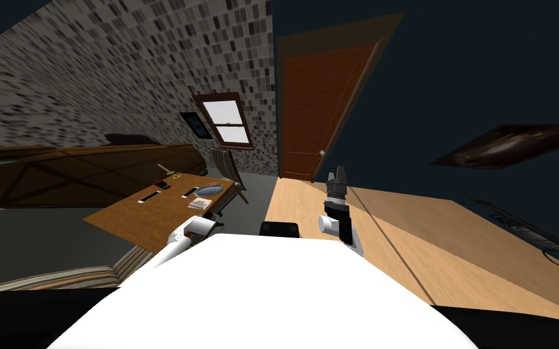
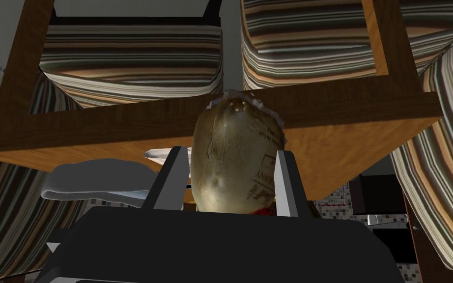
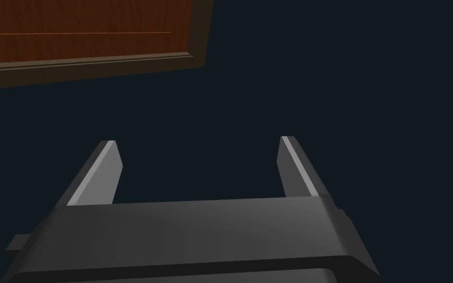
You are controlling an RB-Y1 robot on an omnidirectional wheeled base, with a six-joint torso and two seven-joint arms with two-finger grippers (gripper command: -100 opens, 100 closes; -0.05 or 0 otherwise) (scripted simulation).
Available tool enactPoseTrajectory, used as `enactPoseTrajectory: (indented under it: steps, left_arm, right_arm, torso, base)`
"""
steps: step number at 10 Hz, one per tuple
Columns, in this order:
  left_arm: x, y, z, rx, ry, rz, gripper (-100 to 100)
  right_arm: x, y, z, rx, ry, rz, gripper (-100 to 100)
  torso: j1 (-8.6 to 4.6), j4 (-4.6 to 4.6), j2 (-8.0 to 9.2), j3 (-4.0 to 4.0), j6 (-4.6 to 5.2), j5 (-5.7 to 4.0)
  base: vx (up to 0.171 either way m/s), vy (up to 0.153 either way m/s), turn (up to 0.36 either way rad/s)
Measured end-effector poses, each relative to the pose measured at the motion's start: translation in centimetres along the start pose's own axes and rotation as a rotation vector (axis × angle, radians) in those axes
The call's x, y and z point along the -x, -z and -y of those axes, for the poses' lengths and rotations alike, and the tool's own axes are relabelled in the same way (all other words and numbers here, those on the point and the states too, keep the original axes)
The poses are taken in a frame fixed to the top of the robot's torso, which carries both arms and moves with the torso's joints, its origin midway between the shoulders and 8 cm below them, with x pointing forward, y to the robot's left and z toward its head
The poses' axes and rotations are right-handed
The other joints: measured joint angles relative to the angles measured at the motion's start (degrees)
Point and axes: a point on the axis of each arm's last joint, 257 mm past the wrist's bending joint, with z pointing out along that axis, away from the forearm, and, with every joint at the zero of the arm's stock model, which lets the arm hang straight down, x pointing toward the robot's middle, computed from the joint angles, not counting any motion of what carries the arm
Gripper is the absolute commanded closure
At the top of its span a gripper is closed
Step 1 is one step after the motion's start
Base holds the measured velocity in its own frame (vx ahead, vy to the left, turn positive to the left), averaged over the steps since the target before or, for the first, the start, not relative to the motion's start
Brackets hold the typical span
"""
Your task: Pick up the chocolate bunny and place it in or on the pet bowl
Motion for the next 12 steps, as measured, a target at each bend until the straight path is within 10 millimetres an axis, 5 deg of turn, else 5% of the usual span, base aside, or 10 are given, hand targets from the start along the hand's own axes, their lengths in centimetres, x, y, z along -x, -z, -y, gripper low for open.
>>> enactPoseTrajectory:
  steps: [12]
  left_arm:
    - [5.9,6.9,4.4,-0.052,-0.050,0.049,100]
  right_arm:
    - [0.0,0.0,0.0,0.000,0.000,0.000,0]
  torso:
    - [0.14,0.14,0.38,0.25,-0.15,0.02]
  base:
    - [0.094,0.181,-0.048]
